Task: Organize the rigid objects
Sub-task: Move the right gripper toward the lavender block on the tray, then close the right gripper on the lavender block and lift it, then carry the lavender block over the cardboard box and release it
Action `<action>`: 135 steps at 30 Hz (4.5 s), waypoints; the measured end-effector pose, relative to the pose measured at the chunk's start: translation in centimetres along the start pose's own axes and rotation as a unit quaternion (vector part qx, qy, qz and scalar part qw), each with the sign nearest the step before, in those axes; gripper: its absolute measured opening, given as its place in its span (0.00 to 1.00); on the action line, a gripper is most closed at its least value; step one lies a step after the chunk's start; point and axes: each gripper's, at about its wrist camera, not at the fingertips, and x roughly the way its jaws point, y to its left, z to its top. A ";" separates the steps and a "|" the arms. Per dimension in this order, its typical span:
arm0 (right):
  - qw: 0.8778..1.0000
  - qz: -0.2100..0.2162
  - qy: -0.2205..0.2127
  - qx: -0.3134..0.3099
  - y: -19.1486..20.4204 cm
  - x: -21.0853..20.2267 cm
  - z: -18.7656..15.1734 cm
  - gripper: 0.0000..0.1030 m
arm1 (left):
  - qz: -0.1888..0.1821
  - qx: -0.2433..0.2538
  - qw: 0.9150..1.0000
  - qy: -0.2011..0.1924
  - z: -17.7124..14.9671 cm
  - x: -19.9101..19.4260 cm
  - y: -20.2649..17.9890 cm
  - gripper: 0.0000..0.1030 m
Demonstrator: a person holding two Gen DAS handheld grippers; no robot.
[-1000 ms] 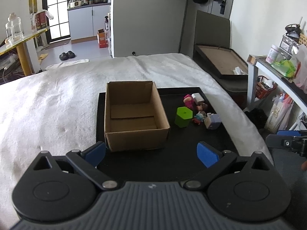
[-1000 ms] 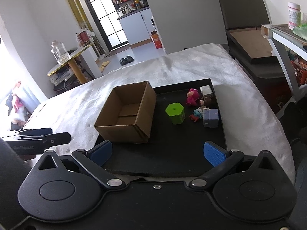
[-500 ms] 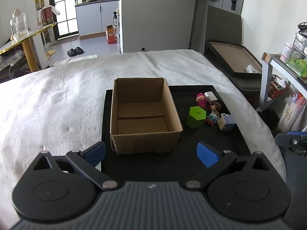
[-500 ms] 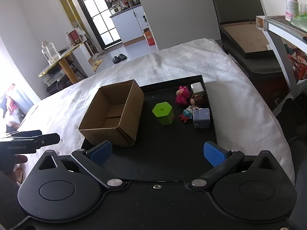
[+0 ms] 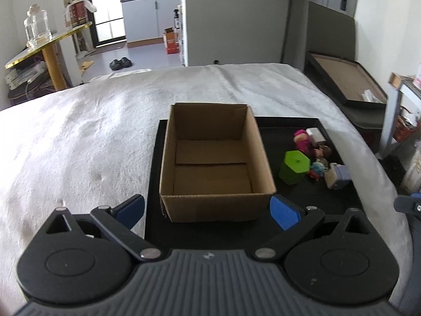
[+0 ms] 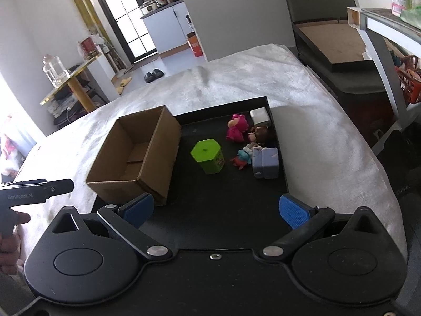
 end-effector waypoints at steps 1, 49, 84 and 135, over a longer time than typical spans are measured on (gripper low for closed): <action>1.000 -0.003 0.001 0.001 -0.2 0.3 0.1 1.00 | 0.002 -0.005 1.000 0.001 0.1 0.3 0.1 0.98; 0.988 -0.154 0.008 0.025 -2.7 14.5 2.0 0.84 | 0.159 -0.061 0.985 0.001 0.4 12.4 1.7 0.59; 0.981 -0.171 -0.036 -0.088 1.2 15.4 2.4 0.44 | 0.137 -0.051 0.988 -0.043 -1.2 11.2 1.6 0.11; 0.956 0.032 -0.133 -0.258 16.6 15.2 4.7 0.45 | 0.088 -0.070 0.993 -0.045 -1.6 10.7 3.9 0.07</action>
